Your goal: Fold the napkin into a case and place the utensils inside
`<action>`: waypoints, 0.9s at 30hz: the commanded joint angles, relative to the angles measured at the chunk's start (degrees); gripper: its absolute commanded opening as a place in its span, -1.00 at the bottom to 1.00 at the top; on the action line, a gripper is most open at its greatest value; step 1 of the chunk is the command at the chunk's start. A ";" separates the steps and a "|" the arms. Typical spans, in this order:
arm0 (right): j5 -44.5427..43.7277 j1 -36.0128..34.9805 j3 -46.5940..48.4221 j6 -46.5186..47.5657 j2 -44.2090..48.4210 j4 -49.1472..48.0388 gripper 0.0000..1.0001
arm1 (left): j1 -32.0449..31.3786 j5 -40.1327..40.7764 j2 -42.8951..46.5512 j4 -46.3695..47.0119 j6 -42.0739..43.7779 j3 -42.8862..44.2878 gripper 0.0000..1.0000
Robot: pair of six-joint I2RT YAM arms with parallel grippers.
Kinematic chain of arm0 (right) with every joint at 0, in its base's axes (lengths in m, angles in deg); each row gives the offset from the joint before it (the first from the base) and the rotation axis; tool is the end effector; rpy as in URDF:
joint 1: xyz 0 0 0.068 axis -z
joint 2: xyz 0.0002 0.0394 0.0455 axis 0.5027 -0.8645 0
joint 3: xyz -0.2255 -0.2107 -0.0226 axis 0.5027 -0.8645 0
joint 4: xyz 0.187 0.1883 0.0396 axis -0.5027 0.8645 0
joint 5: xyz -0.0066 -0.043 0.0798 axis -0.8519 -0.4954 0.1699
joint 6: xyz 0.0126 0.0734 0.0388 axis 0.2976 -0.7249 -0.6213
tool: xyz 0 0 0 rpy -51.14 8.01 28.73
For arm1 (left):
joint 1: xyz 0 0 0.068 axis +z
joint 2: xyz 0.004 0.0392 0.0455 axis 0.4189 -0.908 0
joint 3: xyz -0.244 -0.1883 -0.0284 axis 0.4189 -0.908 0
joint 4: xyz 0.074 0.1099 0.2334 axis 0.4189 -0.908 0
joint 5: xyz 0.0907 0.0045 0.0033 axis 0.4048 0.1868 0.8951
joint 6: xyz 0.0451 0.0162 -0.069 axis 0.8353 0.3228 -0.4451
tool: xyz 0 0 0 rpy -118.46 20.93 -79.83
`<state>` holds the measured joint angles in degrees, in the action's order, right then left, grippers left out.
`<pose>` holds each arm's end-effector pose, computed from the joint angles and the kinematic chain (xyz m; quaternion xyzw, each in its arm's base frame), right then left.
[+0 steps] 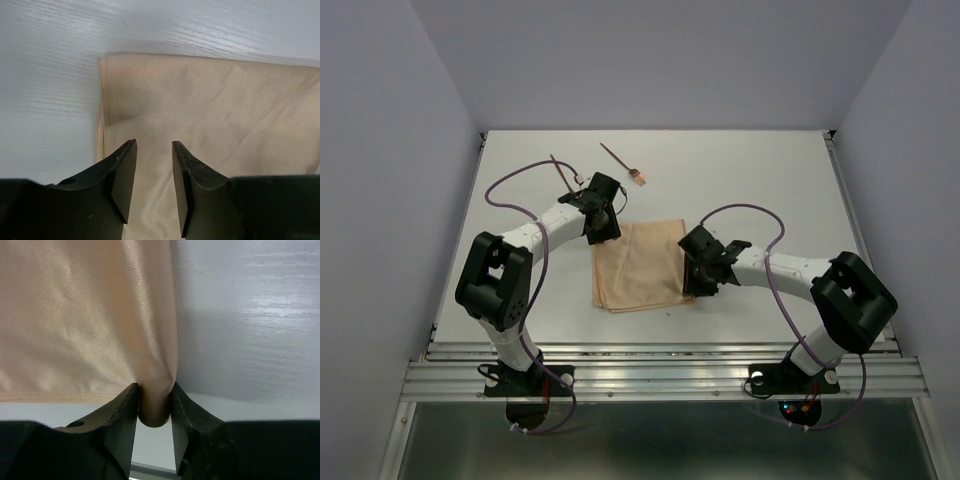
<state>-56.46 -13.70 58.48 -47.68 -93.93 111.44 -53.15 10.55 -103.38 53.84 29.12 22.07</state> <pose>0.2269 0.2085 0.1636 0.0228 0.9780 0.1082 0.1770 0.3531 -0.1801 0.2169 -0.0806 0.9458 -0.1127 0.2938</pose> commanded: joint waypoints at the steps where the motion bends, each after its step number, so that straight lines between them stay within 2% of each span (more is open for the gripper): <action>1: -1.84 0.11 -1.18 -1.17 2.02 -1.41 -0.33 | -0.01 0.36 1.12 0.00 1.03 0.19 -0.10; 2: -1.93 0.11 -1.26 -1.26 2.37 -1.32 -0.46 | -0.01 0.27 1.21 0.00 1.03 0.19 -0.10; 4: -2.28 0.11 -1.53 -1.44 2.89 -1.32 -0.60 | 0.08 0.27 1.12 0.08 1.12 0.10 -0.10; 7: -2.28 0.11 -1.97 -1.52 3.25 -1.32 -0.67 | -0.01 0.27 1.12 0.09 1.21 0.10 -0.10; 9: -2.11 0.11 -2.32 -1.53 3.60 -1.32 -0.61 | -0.01 0.09 1.03 0.26 1.29 0.19 -0.10; 10: -2.11 0.11 -2.41 -1.53 3.60 -1.23 -0.47 | -0.01 0.09 1.03 0.26 1.38 0.19 -0.10; 11: -2.19 0.11 -2.49 -1.35 3.69 -1.23 -0.20 | -0.01 0.09 0.86 0.17 1.47 0.37 -0.10; 14: -2.54 0.11 -2.23 -1.18 4.39 -1.14 0.14 | -0.01 0.88 0.42 -0.61 1.91 0.98 -0.08; 17: -3.16 0.11 -1.18 -1.00 5.09 -0.36 0.18 | 0.17 0.97 0.68 -1.15 2.35 0.28 0.04; 21: -3.51 0.11 -0.65 -1.09 6.32 0.00 0.15 | 0.69 0.97 2.70 -0.62 2.52 -3.14 0.11; 25: -3.78 1.25 -0.91 -0.91 6.94 0.00 -0.01 | 1.84 0.80 3.67 0.43 2.35 -6.57 0.12; 27: -3.60 1.77 -1.09 -0.91 6.59 0.09 -0.06 | 2.45 0.36 4.28 1.22 2.70 -7.98 0.22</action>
<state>-58.62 -13.07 56.25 -48.67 -88.53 111.40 -51.99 10.57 -102.84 54.76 30.63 16.36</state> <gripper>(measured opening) 0.486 0.575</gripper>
